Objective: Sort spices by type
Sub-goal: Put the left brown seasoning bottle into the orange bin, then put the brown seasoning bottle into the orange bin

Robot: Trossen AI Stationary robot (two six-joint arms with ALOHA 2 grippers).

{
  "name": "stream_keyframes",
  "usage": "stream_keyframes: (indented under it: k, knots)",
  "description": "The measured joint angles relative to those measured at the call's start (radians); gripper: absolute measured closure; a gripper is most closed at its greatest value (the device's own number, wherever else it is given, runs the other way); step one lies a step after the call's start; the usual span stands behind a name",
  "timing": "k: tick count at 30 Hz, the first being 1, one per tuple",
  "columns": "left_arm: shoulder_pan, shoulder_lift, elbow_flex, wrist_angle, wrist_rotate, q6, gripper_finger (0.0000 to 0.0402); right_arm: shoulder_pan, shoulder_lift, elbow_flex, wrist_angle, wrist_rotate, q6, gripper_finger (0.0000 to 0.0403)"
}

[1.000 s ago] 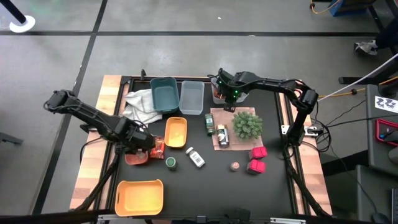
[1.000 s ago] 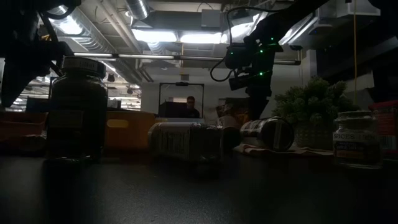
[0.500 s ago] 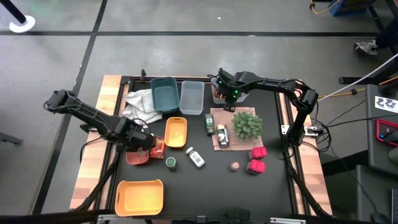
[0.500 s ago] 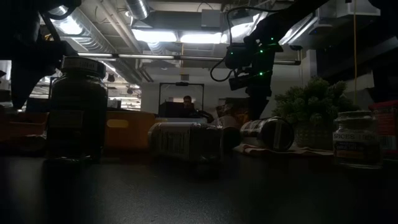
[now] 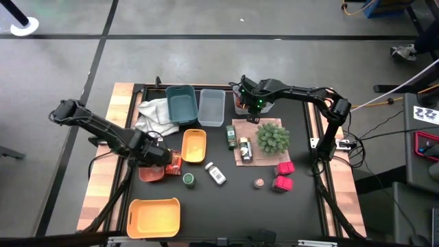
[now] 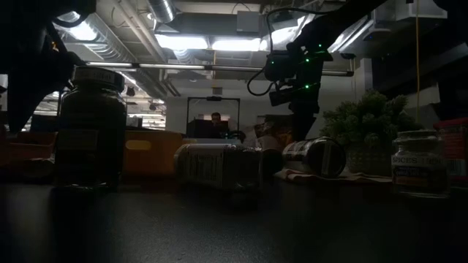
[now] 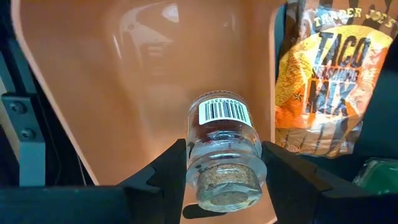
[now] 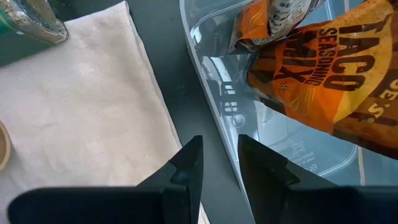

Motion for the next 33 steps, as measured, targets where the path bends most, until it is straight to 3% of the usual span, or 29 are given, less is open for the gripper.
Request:
stream_keyframes:
  k: [7, 18, 33]
  knots:
    - [0.0, 0.001, 0.0, -0.005, 0.002, 0.007, 0.0228, 0.0, 0.0, 0.0, 0.0, 0.0, 0.0, 0.0301]
    - [0.0, 0.001, 0.0, -0.008, 0.003, 0.012, 0.0143, 0.0, 0.0, 0.0, 0.0, 0.0, 0.0, 0.0301]
    - [0.0, -0.11, 0.0, -0.008, -0.016, 0.093, 0.0139, 0.0, 0.0, 0.0, -0.013, 0.0, -0.001, 0.0301]
